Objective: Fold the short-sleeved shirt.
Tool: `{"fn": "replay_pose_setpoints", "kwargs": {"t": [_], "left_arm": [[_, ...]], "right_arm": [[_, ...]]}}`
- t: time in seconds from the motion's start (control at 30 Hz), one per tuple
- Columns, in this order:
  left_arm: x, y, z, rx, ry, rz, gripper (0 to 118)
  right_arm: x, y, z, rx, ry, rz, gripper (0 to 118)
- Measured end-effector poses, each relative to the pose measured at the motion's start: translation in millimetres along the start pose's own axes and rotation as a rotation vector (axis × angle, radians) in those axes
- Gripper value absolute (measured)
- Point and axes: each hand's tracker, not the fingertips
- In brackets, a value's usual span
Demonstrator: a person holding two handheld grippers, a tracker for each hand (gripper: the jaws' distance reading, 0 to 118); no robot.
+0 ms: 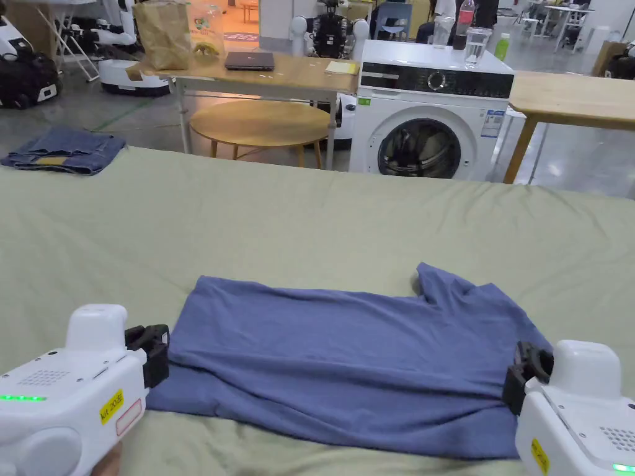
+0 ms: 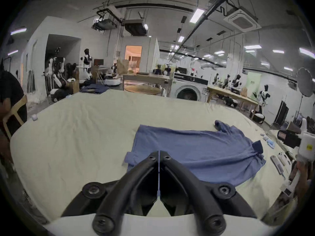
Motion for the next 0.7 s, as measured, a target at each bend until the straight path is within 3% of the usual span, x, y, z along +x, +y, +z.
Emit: {"fn": "replay_pose_setpoints", "kwargs": {"t": [0.37, 0.4, 0.5, 0.6, 0.7], "left_arm": [[-58, 12, -88, -0.456, -0.015, 0.064, 0], [-61, 13, -99, -0.506, -0.017, 0.060, 5], [-69, 6, -127, -0.628, -0.031, 0.077, 45], [-68, -7, -148, -0.743, 0.029, 0.052, 47], [-61, -3, -146, -0.720, 0.035, 0.057, 47]], "right_arm": [[18, -22, -7, -0.101, -0.002, 0.020, 0], [20, -24, -7, -0.108, -0.005, 0.023, 0], [25, -31, -7, -0.132, -0.013, 0.030, 0], [31, -37, -4, -0.153, -0.026, 0.037, 0], [36, -42, -2, -0.173, -0.040, 0.047, 0]]}}
